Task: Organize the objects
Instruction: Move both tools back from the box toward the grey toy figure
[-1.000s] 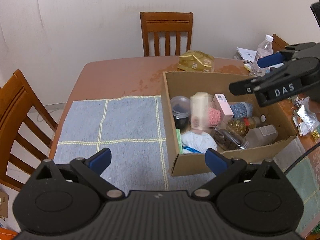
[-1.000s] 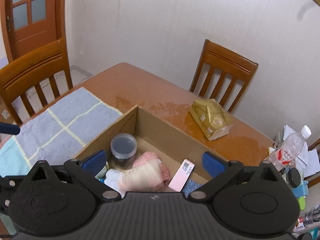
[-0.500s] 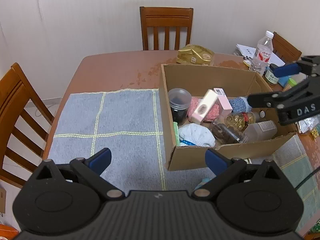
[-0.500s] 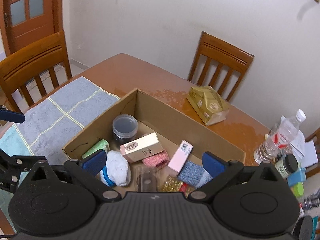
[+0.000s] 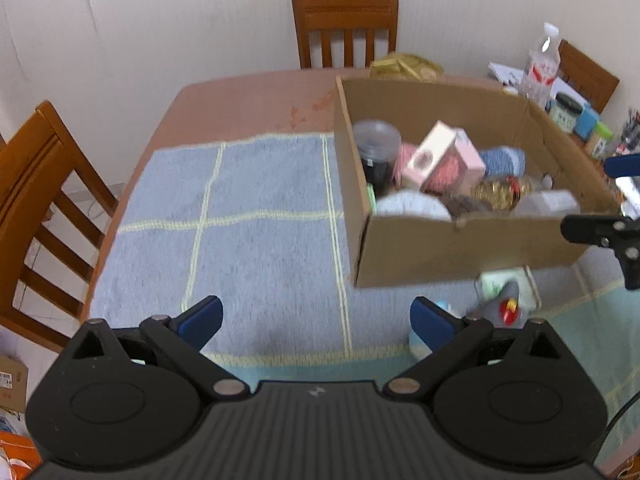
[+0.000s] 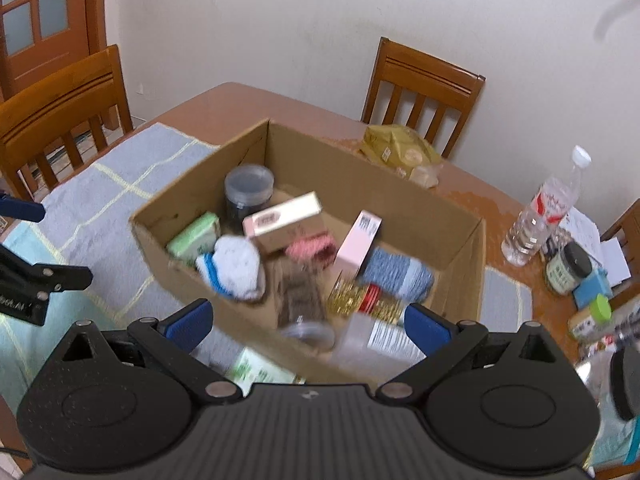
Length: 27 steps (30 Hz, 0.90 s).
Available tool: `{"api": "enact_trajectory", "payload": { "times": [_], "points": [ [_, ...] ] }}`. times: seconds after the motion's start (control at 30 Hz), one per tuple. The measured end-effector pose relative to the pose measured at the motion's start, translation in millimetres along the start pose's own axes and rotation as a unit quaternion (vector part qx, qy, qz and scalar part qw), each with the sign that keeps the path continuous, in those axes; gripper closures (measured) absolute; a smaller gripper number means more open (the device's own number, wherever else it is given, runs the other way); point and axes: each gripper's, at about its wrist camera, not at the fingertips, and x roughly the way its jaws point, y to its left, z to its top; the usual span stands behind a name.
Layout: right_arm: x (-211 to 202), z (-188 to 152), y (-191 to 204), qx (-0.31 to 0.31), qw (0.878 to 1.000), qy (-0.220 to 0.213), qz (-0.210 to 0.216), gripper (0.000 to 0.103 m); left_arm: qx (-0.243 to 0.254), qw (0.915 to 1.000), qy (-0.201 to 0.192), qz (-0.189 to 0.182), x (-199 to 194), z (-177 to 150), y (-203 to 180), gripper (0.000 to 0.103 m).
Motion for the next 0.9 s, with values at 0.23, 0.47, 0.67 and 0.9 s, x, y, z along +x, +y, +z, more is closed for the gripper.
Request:
{"api": "enact_trajectory", "payload": {
  "times": [0.23, 0.47, 0.67, 0.9],
  "points": [
    [5.0, -50.6, 22.8, 0.011, 0.999, 0.036, 0.033, 0.000, -0.028, 0.9992, 0.030, 0.004, 11.1, -24.4, 0.2, 0.003],
    [7.8, -95.6, 49.2, 0.008, 0.992, 0.086, 0.088, 0.000, -0.049, 0.9975, 0.049, -0.011, 18.9, -32.4, 5.8, 0.003],
    [7.4, -119.7, 73.7, 0.008, 0.988, 0.108, 0.113, 0.000, -0.035, 0.9975, 0.057, -0.021, 20.6, -39.7, 3.8, 0.003],
    [14.0, -140.6, 92.3, 0.011, 0.988, 0.118, 0.095, 0.000, -0.017, 0.9974, 0.056, -0.041, 18.8, -44.4, -2.2, 0.003]
  ]
}}
